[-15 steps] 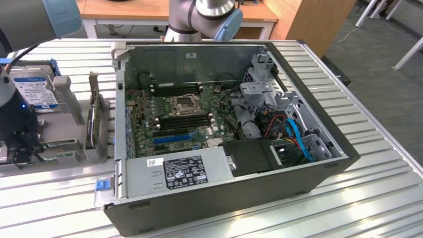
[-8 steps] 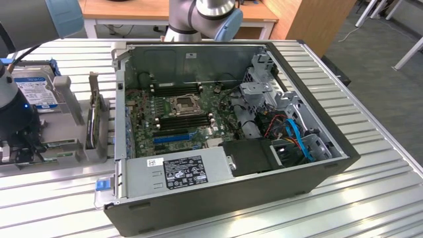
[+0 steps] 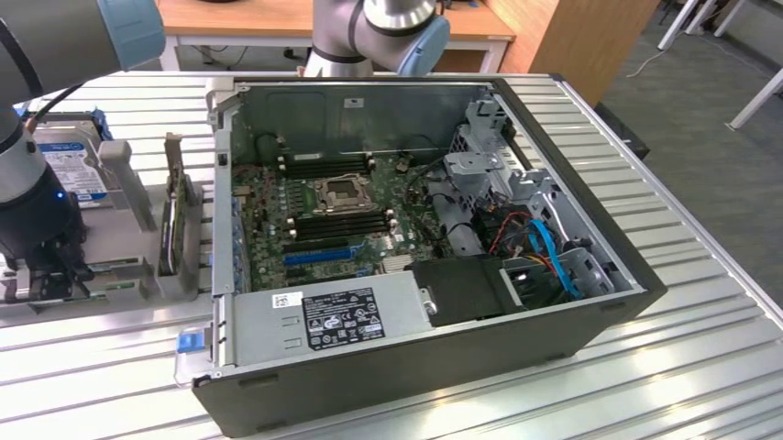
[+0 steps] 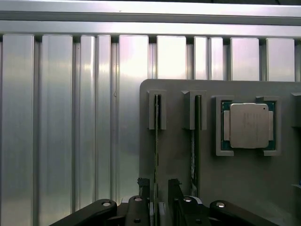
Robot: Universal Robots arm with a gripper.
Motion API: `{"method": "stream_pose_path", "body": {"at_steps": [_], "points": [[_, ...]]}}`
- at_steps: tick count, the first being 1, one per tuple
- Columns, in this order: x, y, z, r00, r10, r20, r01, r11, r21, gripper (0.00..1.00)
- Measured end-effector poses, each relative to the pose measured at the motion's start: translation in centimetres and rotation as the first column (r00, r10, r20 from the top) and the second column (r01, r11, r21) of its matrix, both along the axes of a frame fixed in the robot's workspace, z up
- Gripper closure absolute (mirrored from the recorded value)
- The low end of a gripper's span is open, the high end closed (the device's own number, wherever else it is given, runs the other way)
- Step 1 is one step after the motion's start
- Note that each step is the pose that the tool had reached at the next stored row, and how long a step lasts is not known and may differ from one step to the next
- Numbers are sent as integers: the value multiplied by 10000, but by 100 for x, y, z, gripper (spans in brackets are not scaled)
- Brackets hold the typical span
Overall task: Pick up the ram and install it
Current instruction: 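Pick up the ram and move it above insertion slot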
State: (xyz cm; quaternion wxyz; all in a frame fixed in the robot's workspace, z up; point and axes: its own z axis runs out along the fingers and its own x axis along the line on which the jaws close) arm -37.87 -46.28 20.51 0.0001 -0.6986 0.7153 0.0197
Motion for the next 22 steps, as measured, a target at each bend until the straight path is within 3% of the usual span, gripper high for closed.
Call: {"method": "stream_pose_path", "body": {"at_steps": [22], "points": [[55, 0, -41, 10000, 1, -1, -1, 10000, -1, 70]]}}
